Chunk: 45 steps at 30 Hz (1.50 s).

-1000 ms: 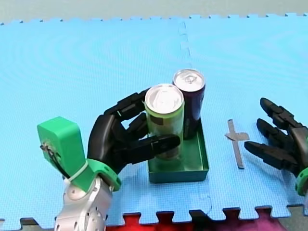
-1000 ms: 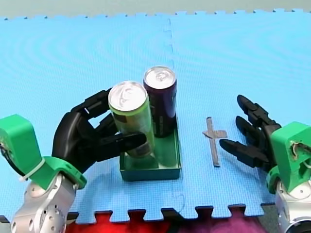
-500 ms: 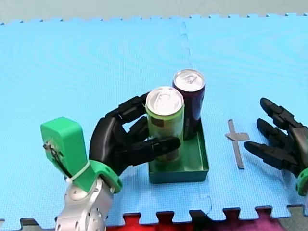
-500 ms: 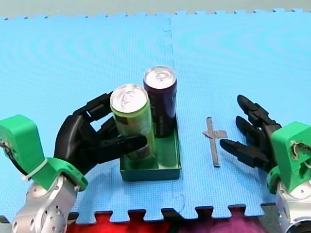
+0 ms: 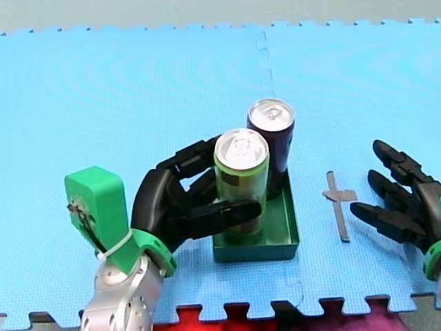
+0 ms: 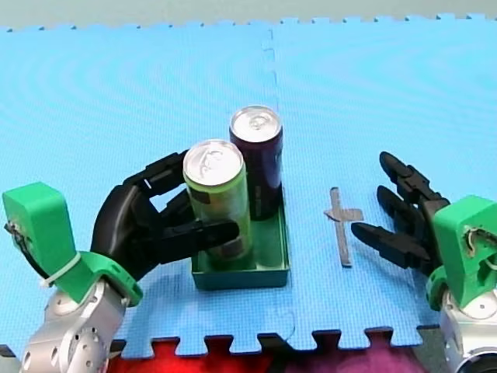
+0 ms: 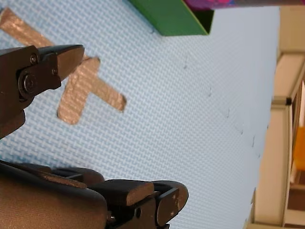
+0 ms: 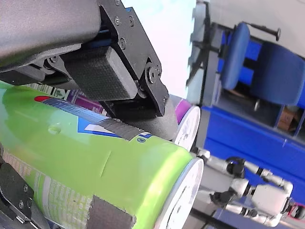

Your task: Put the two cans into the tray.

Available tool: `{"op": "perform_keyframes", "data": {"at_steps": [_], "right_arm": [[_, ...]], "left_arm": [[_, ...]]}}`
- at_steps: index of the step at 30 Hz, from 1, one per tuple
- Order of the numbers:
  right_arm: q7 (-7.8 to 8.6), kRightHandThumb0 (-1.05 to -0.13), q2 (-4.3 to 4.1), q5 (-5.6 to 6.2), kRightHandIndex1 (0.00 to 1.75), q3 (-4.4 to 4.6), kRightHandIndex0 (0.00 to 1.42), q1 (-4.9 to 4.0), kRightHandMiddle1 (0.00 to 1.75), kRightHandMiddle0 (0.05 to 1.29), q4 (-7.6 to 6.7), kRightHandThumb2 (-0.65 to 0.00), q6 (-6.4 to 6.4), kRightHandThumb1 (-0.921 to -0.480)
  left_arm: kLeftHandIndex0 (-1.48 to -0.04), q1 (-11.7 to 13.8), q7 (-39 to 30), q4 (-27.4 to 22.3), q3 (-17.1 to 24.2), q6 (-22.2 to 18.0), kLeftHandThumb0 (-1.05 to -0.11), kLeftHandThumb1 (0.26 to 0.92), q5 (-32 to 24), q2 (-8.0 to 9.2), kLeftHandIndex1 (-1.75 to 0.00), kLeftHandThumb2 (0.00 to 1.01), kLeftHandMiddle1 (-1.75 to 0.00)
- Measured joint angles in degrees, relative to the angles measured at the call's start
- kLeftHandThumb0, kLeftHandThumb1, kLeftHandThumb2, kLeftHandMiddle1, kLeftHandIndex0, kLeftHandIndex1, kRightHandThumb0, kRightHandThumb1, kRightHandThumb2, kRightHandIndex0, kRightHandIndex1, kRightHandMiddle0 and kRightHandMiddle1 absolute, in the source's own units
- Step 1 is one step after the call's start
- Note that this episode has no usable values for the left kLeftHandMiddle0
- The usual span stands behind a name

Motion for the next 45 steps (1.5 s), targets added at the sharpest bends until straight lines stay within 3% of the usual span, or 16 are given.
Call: {"op": "perform_keyframes", "data": {"at_steps": [11,26,45], "right_arm": [[-0.96,-0.955,0.05,-0.72,0.00,0.27,0.36,0.02,0.00,0.29,0.00,0.000,-0.32,-0.793],[-1.15,-0.915,0.07,-0.75,0.00,0.28,0.36,-0.04,0.00,0.29,-0.23,0.000,-0.17,-0.788],[-1.38,-0.933,0.03,-0.62,0.00,-0.28,0.37,0.07,0.00,0.29,-0.47,-0.002,-0.19,-0.799]], "left_arm": [[-1.26,0.3,-0.4,0.1,-1.6,-1.5,-0.379,0.750,1.9,0.04,0.00,0.00,0.00],[-1.27,0.6,-0.4,0.6,-2.5,-2.4,-0.379,0.744,3.4,0.12,0.00,0.00,0.00],[-1.28,1.9,0.6,-1.3,-3.5,-3.4,-0.380,0.739,5.6,0.20,0.00,0.00,0.00]]}}
